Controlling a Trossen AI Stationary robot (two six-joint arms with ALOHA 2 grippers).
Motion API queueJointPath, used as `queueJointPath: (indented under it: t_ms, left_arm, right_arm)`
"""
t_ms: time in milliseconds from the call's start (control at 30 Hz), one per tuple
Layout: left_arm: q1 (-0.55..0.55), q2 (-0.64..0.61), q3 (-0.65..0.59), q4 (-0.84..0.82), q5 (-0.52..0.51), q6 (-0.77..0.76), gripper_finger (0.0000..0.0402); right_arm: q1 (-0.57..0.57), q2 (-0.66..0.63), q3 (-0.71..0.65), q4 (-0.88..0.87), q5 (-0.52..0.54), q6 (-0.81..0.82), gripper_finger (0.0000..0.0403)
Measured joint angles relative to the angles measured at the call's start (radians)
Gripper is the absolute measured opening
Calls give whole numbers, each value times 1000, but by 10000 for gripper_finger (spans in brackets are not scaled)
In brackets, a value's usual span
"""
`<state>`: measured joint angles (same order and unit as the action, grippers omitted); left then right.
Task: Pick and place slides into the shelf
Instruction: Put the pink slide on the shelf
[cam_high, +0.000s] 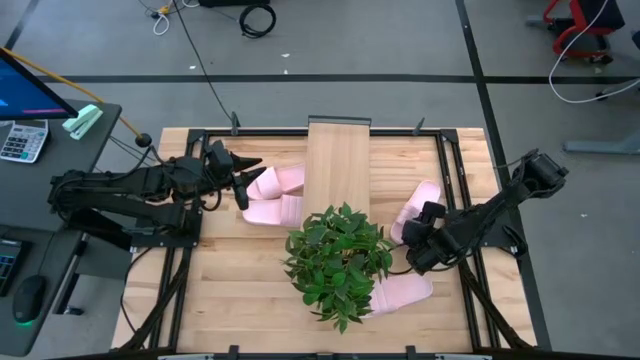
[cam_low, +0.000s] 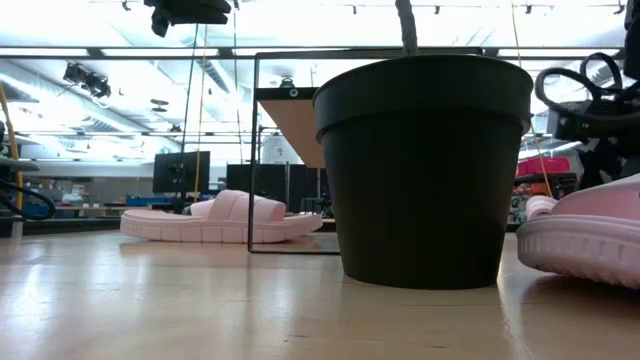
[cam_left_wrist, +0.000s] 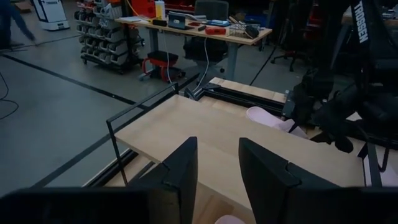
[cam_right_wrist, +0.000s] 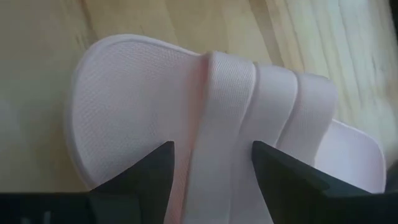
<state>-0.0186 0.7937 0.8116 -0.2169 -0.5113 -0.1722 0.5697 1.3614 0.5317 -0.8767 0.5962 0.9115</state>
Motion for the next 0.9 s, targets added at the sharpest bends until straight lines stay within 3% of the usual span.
queueJointPath:
  t_ms: [533, 800, 900]
  left_arm:
    - [0, 0, 0, -22, 0, 0, 118]
    - [0, 0, 0, -28, 0, 0, 113]
    - [0, 0, 0, -29, 0, 0, 113]
  right_arm:
    - [0, 33, 52, -137, 24, 157, 110]
    - [0, 0, 52, -177, -58, 198, 19]
    - [0, -35, 53, -184, -73, 203, 9]
